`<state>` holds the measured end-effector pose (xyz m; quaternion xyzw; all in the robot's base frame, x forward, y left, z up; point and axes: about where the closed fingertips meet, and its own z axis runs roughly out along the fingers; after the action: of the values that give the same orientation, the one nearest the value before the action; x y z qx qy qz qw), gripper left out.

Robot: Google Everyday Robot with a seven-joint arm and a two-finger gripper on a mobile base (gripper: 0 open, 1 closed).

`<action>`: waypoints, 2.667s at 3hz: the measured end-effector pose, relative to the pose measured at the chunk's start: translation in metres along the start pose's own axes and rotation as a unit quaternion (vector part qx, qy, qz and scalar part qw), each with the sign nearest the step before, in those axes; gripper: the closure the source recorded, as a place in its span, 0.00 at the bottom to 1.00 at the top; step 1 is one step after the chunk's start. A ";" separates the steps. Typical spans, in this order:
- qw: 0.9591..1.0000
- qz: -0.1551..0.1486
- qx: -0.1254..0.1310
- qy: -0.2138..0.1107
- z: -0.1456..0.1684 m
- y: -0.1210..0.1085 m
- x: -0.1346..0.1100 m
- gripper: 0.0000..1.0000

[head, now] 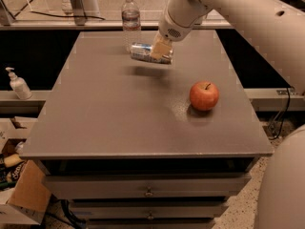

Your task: Pick redbull can

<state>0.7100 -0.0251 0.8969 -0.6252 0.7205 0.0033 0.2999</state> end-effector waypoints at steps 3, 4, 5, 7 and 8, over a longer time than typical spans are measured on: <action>0.997 0.028 -0.043 -0.053 -0.039 0.017 -0.006 1.00; 0.995 0.039 -0.071 -0.052 -0.028 0.028 -0.001 1.00; 0.992 0.050 -0.111 -0.034 0.002 0.048 0.008 1.00; 0.989 0.053 -0.139 -0.018 0.018 0.062 0.011 0.84; 0.989 0.053 -0.139 -0.018 0.018 0.062 0.011 0.61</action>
Offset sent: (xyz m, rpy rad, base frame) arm -0.0395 -0.0117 0.0532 0.1796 0.0621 0.0376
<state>0.6618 -0.0143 0.8543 -0.6214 0.7399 0.1303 0.2225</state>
